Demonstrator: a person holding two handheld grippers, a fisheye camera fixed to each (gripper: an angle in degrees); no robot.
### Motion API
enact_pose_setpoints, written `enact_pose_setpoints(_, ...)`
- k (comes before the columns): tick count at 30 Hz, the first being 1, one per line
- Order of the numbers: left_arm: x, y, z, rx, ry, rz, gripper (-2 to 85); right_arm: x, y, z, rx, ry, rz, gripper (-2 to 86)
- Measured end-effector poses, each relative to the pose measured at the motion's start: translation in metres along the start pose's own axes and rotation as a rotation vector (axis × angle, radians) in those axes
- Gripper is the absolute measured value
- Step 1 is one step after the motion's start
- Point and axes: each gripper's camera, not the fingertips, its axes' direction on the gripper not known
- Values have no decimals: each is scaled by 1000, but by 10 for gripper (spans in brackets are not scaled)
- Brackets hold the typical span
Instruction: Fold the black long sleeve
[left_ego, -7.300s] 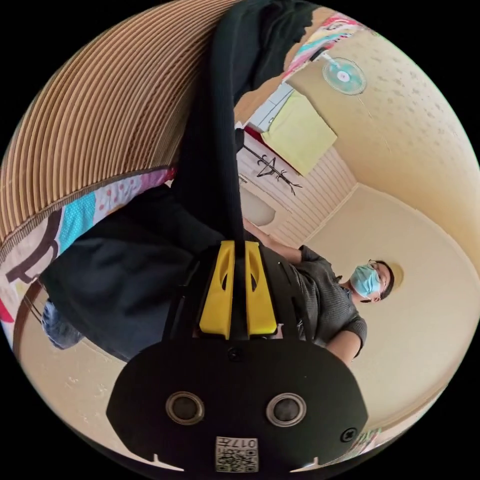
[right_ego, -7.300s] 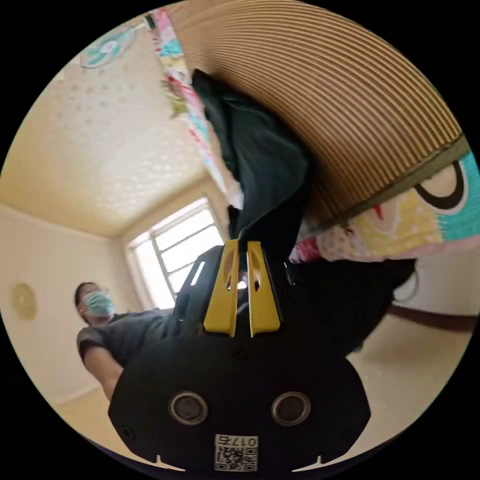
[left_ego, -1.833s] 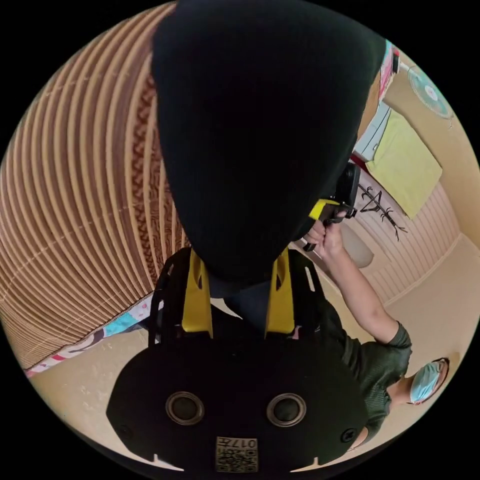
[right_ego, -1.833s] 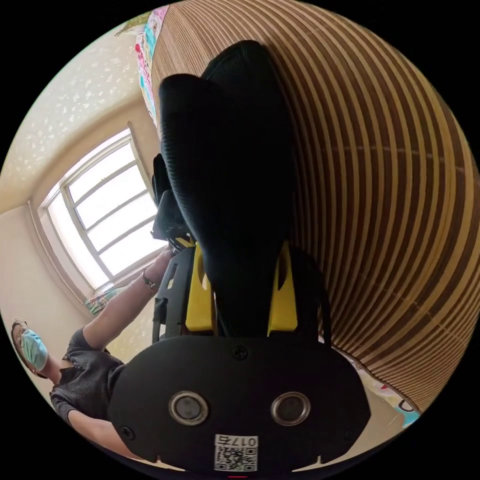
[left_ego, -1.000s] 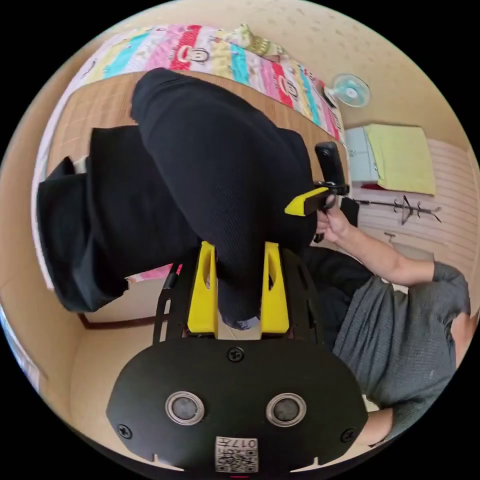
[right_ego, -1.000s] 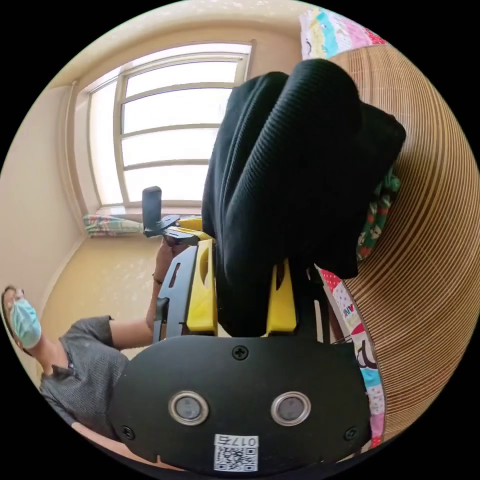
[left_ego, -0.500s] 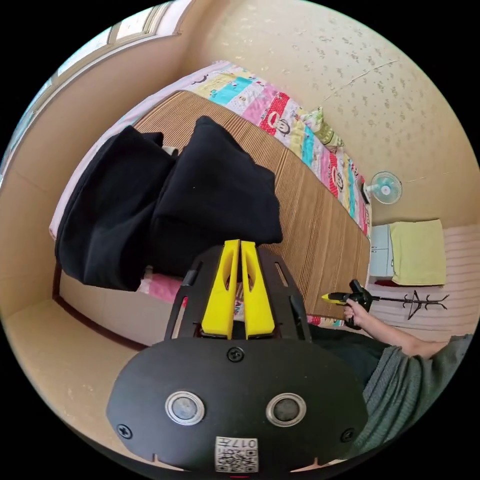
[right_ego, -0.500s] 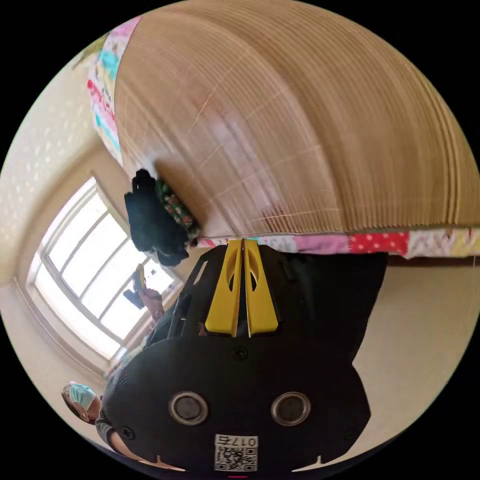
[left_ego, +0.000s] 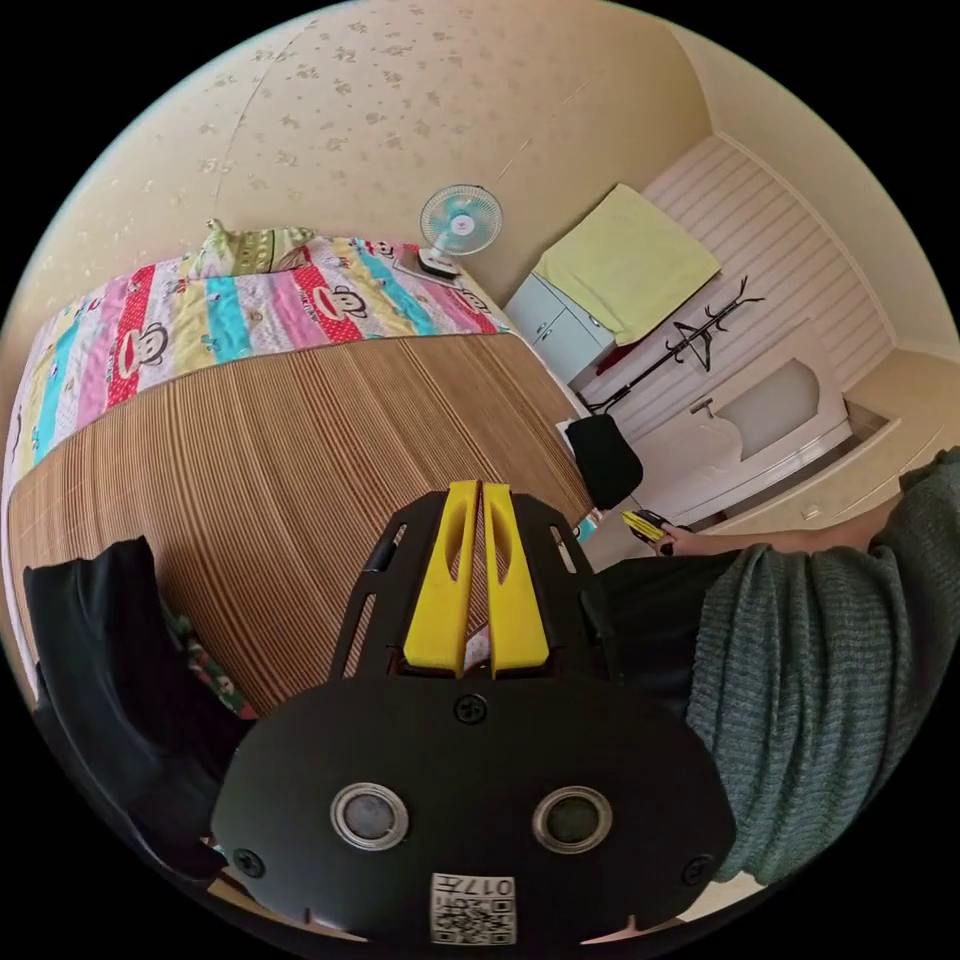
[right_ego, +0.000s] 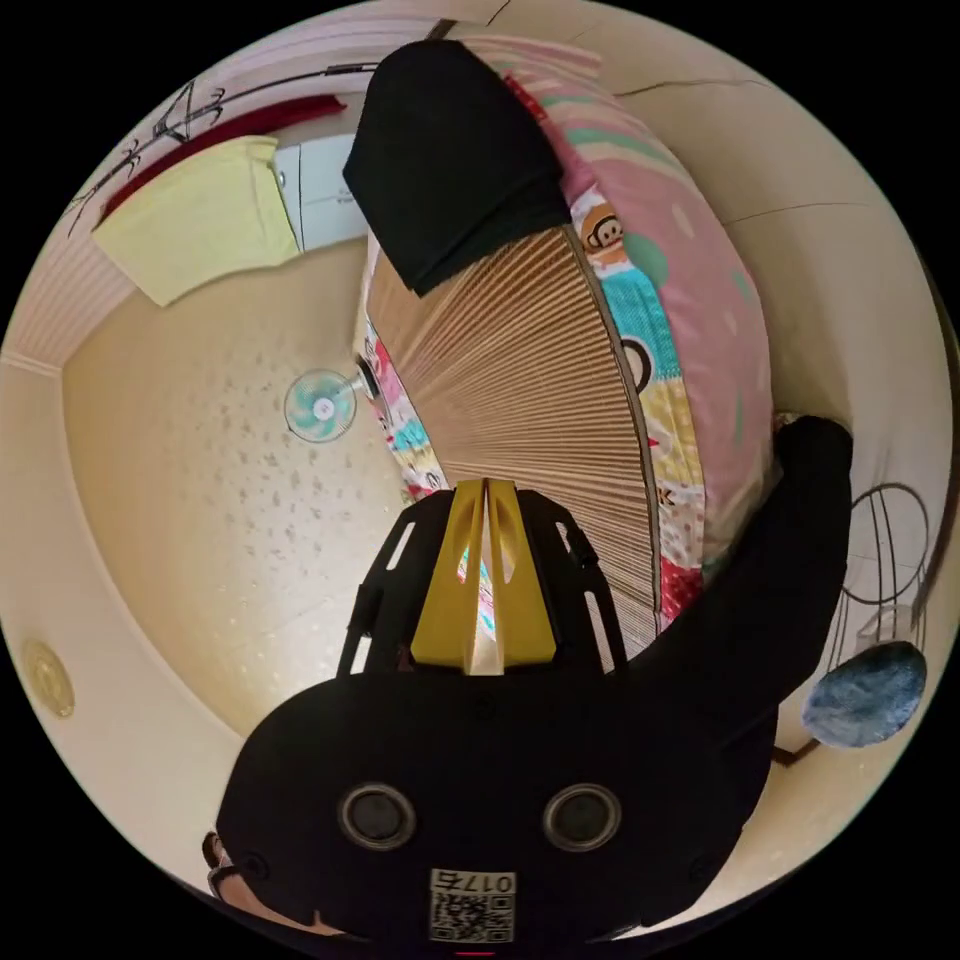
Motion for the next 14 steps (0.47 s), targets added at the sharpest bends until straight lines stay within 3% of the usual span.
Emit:
enact_pose_setpoints(9, 50, -13, 71, -4, -30, 48, -10, -34, -23, -90, 278, -361, 143, 31)
enact_pose_setpoints(13, 50, 0, 77, 55, -84, -62, -10, -87, -54, -96, 278, -335, 108, 70)
enact_pose_setpoints(14, 51, 3, 79, 66, -89, -77, -10, -104, -69, -93, 227, -254, 130, 80)
